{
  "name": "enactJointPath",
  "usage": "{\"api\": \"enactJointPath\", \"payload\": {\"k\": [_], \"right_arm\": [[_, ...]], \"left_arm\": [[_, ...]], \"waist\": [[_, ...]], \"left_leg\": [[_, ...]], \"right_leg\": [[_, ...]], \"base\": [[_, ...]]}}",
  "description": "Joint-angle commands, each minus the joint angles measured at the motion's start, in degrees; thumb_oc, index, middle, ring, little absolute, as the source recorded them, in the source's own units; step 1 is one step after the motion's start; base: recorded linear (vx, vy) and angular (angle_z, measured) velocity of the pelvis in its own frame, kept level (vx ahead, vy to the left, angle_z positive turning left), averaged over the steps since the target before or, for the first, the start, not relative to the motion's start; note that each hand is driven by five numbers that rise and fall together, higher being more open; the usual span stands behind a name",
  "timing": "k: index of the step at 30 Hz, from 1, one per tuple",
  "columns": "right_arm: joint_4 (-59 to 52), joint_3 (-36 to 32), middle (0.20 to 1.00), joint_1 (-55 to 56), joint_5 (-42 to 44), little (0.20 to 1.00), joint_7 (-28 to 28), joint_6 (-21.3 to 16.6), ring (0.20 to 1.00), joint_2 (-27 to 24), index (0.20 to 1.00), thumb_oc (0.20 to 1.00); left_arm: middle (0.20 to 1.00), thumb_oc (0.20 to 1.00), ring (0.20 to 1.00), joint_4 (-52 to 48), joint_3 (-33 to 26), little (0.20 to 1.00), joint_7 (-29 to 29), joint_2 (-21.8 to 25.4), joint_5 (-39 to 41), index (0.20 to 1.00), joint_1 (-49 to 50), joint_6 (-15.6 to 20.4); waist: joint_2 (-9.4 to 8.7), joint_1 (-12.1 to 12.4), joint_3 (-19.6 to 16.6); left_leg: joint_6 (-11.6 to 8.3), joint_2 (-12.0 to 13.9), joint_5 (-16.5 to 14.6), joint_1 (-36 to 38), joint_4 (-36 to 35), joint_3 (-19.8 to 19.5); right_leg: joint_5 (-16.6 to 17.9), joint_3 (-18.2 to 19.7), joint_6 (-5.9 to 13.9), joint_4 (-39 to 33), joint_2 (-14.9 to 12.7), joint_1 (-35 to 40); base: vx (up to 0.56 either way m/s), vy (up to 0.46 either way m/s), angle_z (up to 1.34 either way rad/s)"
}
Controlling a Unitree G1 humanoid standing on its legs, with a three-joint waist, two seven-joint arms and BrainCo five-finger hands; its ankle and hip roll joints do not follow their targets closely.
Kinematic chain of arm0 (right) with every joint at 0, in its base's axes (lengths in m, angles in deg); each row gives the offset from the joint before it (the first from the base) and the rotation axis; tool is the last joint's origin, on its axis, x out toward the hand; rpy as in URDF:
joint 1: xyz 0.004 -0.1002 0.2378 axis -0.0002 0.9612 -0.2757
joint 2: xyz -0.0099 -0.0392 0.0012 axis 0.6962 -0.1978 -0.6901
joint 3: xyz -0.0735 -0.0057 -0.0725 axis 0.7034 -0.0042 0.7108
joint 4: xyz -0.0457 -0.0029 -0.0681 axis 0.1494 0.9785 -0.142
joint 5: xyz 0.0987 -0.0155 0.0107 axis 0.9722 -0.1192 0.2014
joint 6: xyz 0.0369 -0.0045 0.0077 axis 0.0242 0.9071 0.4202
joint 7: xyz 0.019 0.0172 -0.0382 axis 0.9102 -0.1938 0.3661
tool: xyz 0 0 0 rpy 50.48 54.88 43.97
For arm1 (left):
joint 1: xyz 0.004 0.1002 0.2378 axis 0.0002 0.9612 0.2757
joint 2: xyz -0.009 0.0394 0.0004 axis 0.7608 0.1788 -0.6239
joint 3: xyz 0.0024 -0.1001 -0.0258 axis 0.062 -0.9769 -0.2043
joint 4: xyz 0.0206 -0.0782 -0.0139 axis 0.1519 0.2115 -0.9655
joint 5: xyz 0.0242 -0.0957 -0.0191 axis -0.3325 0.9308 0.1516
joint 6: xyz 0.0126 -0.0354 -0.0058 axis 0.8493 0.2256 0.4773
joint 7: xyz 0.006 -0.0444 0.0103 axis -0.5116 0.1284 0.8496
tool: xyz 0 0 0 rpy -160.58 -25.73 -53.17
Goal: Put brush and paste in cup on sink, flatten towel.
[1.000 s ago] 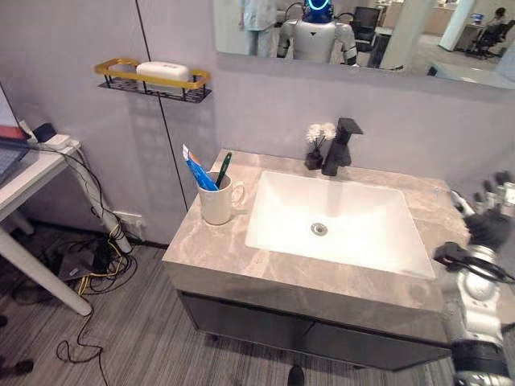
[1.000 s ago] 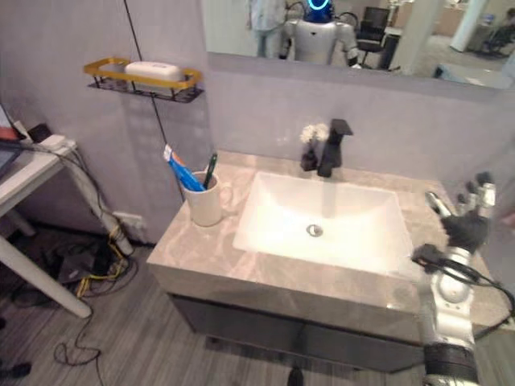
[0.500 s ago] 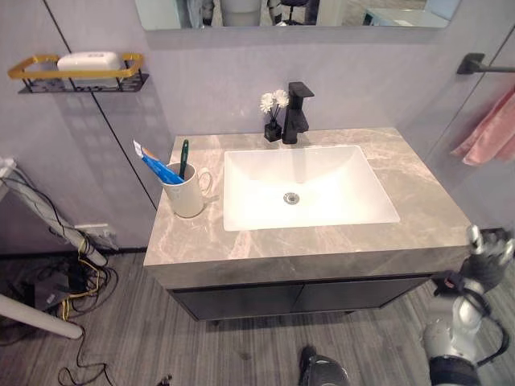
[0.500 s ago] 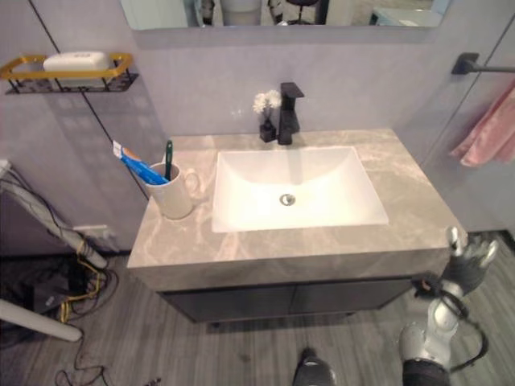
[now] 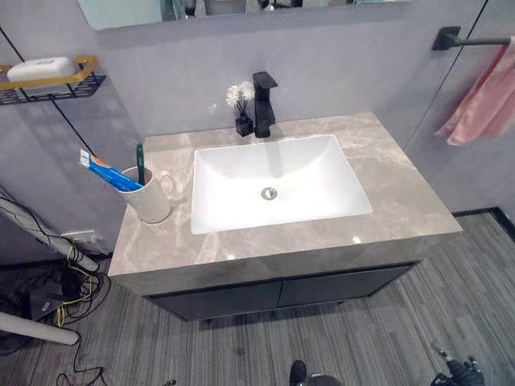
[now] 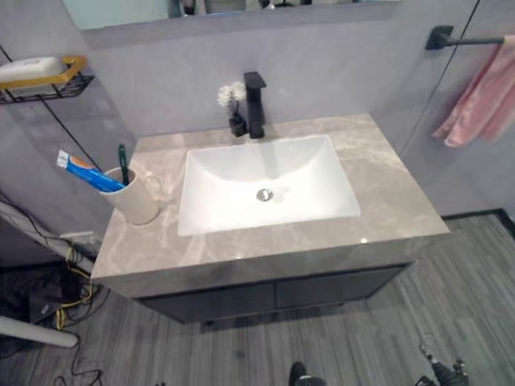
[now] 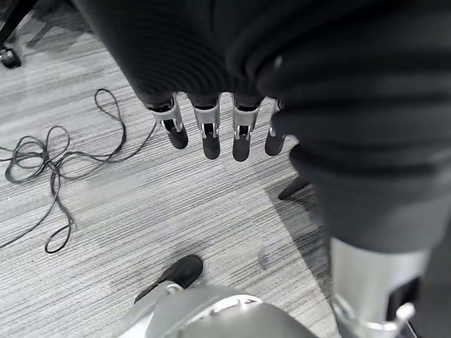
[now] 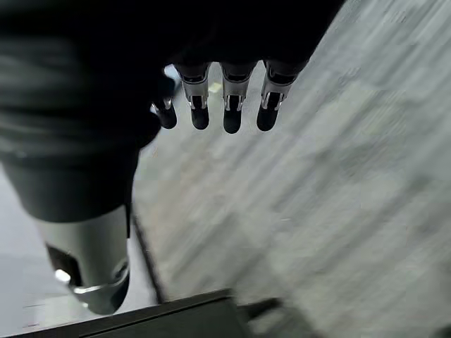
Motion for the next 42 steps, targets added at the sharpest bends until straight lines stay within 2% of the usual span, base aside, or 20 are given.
{"api": "enactJointPath", "payload": {"k": [1,3,5,7,10,11,13,15,17,19,24,29,30,31,32,36,38,39,41,42], "right_arm": [[-0.18,2.65,1.0,-1.83,-4.42,1.0,1.7,-0.15,1.0,0.14,1.0,1.0],[0.43,5.13,1.0,-2.33,-7.26,1.0,2.5,0.57,1.0,0.27,1.0,1.0],[0.85,8.05,1.0,-2.35,-11.0,1.0,3.35,1.66,1.0,0.32,1.0,1.0],[-0.42,11.02,1.0,-1.51,-14.48,1.0,4.51,2.14,1.0,0.66,1.0,1.0],[-1.15,12.7,1.0,-1.04,-16.37,1.0,4.86,2.21,1.0,0.91,1.0,1.0],[-3.9,16.13,1.0,-0.12,-20.79,1.0,5.52,1.97,1.0,0.7,1.0,1.0],[-5.39,18.82,1.0,0.13,-24.96,1.0,5.05,1.87,1.0,-0.06,1.0,1.0],[-3.61,19.15,1.0,-0.39,-25.19,1.0,6.34,2.73,1.0,1.11,1.0,1.0],[-2.91,18.23,1.0,-0.94,-24.6,1.0,6.32,3.16,1.0,2.19,1.0,1.0],[-3.15,18.6,1.0,-1.34,-24.82,1.0,6.39,3.18,1.0,2.94,1.0,1.0],[-3.88,19.95,1.0,-1.62,-25.72,1.0,6.35,3.46,1.0,4.48,1.0,1.0],[-2.76,20.07,1.0,-2.57,-26.05,1.0,6.25,3.42,1.0,4.87,1.0,1.0],[-2.31,20.16,1.0,-3.06,-26.2,1.0,6.24,3.4,1.0,4.78,1.0,1.0],[-2.49,20.2,1.0,-3.92,-26.81,1.0,6.09,3.27,1.0,4.22,1.0,1.0],[-2.64,20.05,1.0,-4.1,-27.1,1.0,6.22,3.26,1.0,4.05,1.0,1.0],[-3.41,19.37,1.0,-3.95,-28.02,1.0,7.06,3.32,1.0,3.5,1.0,1.0],[-3.73,19.92,1.0,-3.76,-28.78,1.0,7.8,3.49,1.0,3.43,1.0,1.0],[-3.74,19.96,1.0,-3.76,-28.79,1.0,7.81,3.5,1.0,3.48,1.0,1.0],[-2.9,21.83,1.0,-4.14,-30.34,1.0,9.34,3.77,1.0,3.16,1.0,1.0],[-1.84,21.98,1.0,-4.54,-30.6,1.0,9.35,3.88,1.0,3.47,1.0,1.0]], "left_arm": [[1.0,1.0,1.0,-1.44,-1.5,1.0,-0.9,1.97,2.87,1.0,-0.22,1.68],[1.0,1.0,1.0,-2.32,-1.73,1.0,-1.14,2.42,3.94,1.0,-1.04,2.11],[1.0,1.0,1.0,-2.84,-1.82,1.0,-1.12,2.66,4.38,1.0,-1.28,2.36],[1.0,1.0,1.0,-3.01,-2.11,1.0,-0.97,3.18,3.9,1.0,-1.04,2.47],[1.0,1.0,1.0,-2.77,-2.33,1.0,-1.11,3.38,3.58,1.0,-0.78,2.61],[1.0,1.0,1.0,-2.37,-2.48,1.0,-1.18,3.44,3.18,1.0,-0.46,2.88],[1.0,1.0,1.0,-1.87,-2.31,1.0,-1.38,3.18,2.92,1.0,-0.26,3.12],[1.0,1.0,1.0,-0.77,-2.11,1.0,-0.92,2.71,2.31,1.0,-0.71,3.01],[1.0,1.0,1.0,0.24,-0.46,1.0,-0.31,2.18,0.18,1.0,-0.6,3.05],[1.0,1.0,1.0,-0.22,0.64,1.0,-0.19,2.19,-1.07,1.0,-0.73,3.29],[1.0,1.0,1.0,-2.17,1.56,1.0,-0.27,2.85,-1.75,1.0,-1.02,3.68],[1.0,1.0,1.0,-8.37,3.49,1.0,0.38,4.64,-3.45,1.0,0.19,4.51],[1.0,1.0,1.0,-11.29,3.77,1.0,0.9,5.49,-3.52,1.0,1.06,4.7],[1.0,1.0,1.0,-20.98,4.18,1.0,2.52,8.33,-2.98,1.0,3.9,5.29],[1.0,1.0,1.0,-26.64,4.13,1.0,3.88,10.19,-2.83,1.0,5.85,5.41],[1.0,1.0,1.0,-46.24,2.39,1.0,10.69,16.87,-0.33,1.0,11.8,5.35],[1.0,1.0,1.0,-53.08,1.25,1.0,13.32,19.05,1.46,1.0,13.49,5.09],[1.0,1.0,1.0,-53.31,1.12,1.0,13.42,19.15,1.51,1.0,13.63,4.96],[1.0,1.0,1.0,-67.85,1.03,1.0,18.66,22.82,4.18,1.0,13.45,4.97],[1.0,1.0,1.0,-70.57,0.98,1.0,19.23,23.4,4.42,1.0,12.79,4.72]], "waist": [[-4.46,0.43,2.62],[-5.38,1.16,4.05],[-5.73,1.21,4.11],[-5.95,1.1,3.75],[-6.13,1.4,3.5],[-5.76,1.81,3.11],[-4.8,2.11,2.91],[-3.58,1.57,1.49],[-3.33,1.39,0.33],[-3.47,1.51,0.05],[-4.07,2.11,-0.4],[-4.17,3.21,-0.16],[-4.13,3.81,0.07],[-3.86,4.97,0.61],[-3.77,5.3,0.67],[-3.97,5.78,0.31],[-4.24,5.84,-0.04],[-4.31,5.75,-0.19],[-4.73,5.99,-1.94],[-4.79,6.01,-2.03]], "left_leg": [[-2.89,-1.45,6.46,-4.18,10.65,-2.73],[-3.51,-2.55,8.98,-8.73,17.29,-5.04],[-3.22,-1.6,9.55,-10.94,17.55,-4.34],[-2.73,0.89,9.79,-11.81,12.45,-2.24],[-2.76,1.85,10.18,-11.0,7.19,-1.62],[-3.62,4.26,12.88,-9.91,-1.99,-2.86],[-4.83,6.43,16.48,-9.5,-6.3,-5.32],[-5.13,5.87,14.29,-4.93,-8.35,-3.57],[-4.25,3.52,11.72,-2.08,-8.77,-2.07],[-3.52,2.29,10.43,-1.04,-9.11,-0.88],[-2.0,0.03,8.57,0.56,-10.28,0.3],[-1.28,-0.33,7.57,1.27,-10.28,1.33],[-1.31,-0.07,7.49,1.38,-10.28,1.86],[-1.52,0.57,7.84,0.96,-10.28,2.67],[-1.62,0.72,7.95,0.78,-10.28,2.64],[-1.92,0.84,8.28,-0.09,-10.28,1.06],[-2.23,0.85,8.19,-0.14,-10.28,0.54],[-2.18,0.83,8.41,-0.42,-10.28,0.5],[-2.85,1.51,8.82,-0.46,-10.28,0.64],[-2.98,1.66,8.91,-0.44,-10.28,0.51]], "right_leg": [[4.07,1.41,2.67,-5.32,-2.1,7.21],[4.09,1.35,1.84,-5.36,-2.49,7.51],[3.69,0.81,1.73,-5.69,-2.64,8.08],[3.52,0.44,2.25,-6.17,-3.18,8.62],[3.44,0.84,2.85,-6.48,-3.56,9.02],[3.07,1.81,3.95,-6.56,-4.06,9.33],[2.83,3.02,4.97,-6.43,-4.68,9.74],[3.1,4.16,5.83,-6.35,-5.34,10.34],[4.16,5.17,7.04,-6.84,-7.4,11.59],[4.7,6.14,7.85,-6.62,-8.7,11.39],[5.53,6.09,9.47,-5.11,-11.02,10.69],[6.7,3.86,10.72,-1.82,-11.9,9.5],[7.65,1.49,10.88,-1.09,-12.24,9.05],[9.55,-3.64,11.29,0.63,-12.94,7.84],[10.16,-5.31,11.56,0.82,-13.19,7.56],[8.85,-5.97,11.51,-1.68,-12.66,9.26],[8.57,-6.24,11.28,-3.31,-12.63,10.41],[8.82,-6.31,11.2,-3.52,-12.61,10.27],[8.17,-6.52,10.61,-6.13,-11.67,11.65],[7.95,-6.47,10.47,-6.19,-11.48,11.9]], "base": [[-0.03,-0.252,0.11],[-0.02,-0.141,0.13],[0.06,-0.056,-0.05],[0.1,0.034,-0.03],[0.12,0.105,0.09],[0.17,0.201,-0.13],[0.18,0.242,-0.24],[0.22,0.278,-0.56],[0.25,0.37,-0.62],[0.12,0.27,-0.37],[0.04,0.135,-0.15],[0.01,0.069,0.03],[-0.06,0.007,-0.16],[-0.07,0.011,-0.2],[-0.05,0.012,-0.47],[0.01,-0.006,-0.07],[0.01,-0.022,0.27],[0.01,-0.042,-0.03],[0.01,-0.071,0.0],[0.0,-0.09,-0.01]]}}
